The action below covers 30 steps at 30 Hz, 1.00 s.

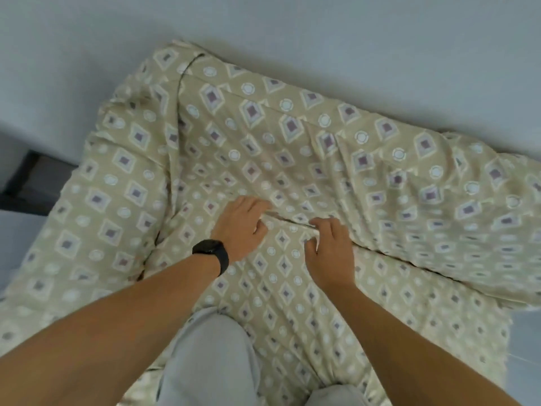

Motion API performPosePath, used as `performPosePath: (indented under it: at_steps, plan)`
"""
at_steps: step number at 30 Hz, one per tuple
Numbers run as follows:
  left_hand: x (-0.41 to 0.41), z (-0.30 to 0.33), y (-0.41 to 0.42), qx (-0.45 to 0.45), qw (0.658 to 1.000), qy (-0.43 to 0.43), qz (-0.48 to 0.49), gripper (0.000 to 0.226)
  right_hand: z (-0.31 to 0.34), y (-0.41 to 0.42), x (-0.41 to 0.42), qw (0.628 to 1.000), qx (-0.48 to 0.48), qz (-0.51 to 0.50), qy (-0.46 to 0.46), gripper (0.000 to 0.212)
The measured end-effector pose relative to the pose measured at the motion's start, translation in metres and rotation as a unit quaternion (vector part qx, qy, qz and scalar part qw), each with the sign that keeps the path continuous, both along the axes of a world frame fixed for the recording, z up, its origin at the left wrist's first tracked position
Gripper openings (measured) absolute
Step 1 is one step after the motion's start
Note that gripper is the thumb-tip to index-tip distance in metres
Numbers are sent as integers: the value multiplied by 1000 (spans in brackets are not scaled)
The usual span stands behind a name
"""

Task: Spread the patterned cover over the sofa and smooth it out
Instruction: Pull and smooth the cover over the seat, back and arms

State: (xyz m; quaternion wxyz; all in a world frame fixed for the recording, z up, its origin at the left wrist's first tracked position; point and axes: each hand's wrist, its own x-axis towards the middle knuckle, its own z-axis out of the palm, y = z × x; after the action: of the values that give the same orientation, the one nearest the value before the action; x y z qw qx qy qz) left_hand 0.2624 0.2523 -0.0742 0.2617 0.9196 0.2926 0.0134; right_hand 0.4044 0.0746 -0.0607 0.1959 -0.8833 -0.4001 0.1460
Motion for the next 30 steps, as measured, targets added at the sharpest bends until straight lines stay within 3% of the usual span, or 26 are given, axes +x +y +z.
performPosePath:
  at_steps: [3, 5, 7, 13, 16, 19, 24, 30]
  plan:
    - [-49, -44, 11, -74, 983, 169, 7, 47, -37, 18, -24, 981, -159, 58, 95, 36]
    - [-67, -70, 23, -81, 972, 221, -6, 51, -60, 39, -35, 953, -258, 104, 118, 40]
    - [-71, -88, 35, -89, 965, 246, -10, 55, -78, 61, -42, 940, -293, 125, 121, 46]
    - [-60, -152, 74, -108, 958, 261, -47, 73, -149, 129, -64, 930, -302, 156, 139, 60]
    - [-52, -178, 98, -65, 976, 205, -43, 66, -187, 155, -73, 954, -251, 122, 110, 62]
    - [-39, -196, 123, -28, 976, 207, -64, 60, -208, 172, -71, 958, -255, 89, 93, 71]
    - [-45, -211, 123, -1, 978, 196, -77, 61, -216, 166, -71, 957, -263, 105, 64, 70]
    - [-39, -189, 124, -65, 964, 239, -94, 67, -186, 176, -61, 933, -315, 92, 149, 65]
